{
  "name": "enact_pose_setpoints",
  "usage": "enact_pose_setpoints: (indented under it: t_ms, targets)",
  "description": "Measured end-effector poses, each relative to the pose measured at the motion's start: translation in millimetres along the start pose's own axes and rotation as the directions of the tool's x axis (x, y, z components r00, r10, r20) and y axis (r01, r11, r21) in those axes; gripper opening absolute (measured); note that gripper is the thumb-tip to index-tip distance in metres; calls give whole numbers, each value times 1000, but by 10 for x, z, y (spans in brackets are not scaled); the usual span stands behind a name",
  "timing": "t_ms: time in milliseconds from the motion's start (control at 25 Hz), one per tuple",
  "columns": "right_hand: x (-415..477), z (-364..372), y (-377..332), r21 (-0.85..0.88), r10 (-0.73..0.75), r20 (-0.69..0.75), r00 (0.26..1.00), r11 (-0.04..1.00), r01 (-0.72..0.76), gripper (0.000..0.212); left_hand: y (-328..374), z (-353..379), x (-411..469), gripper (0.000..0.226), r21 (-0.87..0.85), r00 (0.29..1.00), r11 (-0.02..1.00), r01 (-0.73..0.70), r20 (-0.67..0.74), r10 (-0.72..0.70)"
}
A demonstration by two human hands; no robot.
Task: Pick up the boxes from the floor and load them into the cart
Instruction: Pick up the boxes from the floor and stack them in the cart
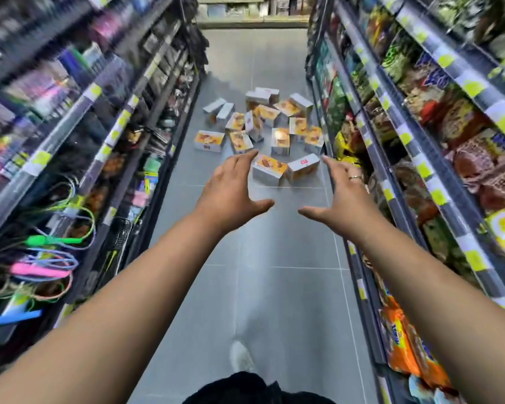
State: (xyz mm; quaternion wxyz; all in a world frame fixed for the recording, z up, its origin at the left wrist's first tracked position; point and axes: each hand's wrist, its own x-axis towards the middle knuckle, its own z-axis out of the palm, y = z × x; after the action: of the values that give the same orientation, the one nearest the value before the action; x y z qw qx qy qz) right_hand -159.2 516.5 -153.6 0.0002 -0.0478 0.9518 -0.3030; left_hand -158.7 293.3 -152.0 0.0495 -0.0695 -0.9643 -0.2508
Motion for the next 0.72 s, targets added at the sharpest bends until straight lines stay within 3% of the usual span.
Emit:
enact_pose_setpoints:
  t_ms: [240,720]
  targets:
    - [1339,401,-507,19,-10,26,1000,1000,10,102,-819,-298,1113,95,17,1000,1000,13,7,-13]
    - [4505,887,-731,4,-80,91,993,997,80,103,-1909,-426,3850,94,15,991,993,121,-58,-120]
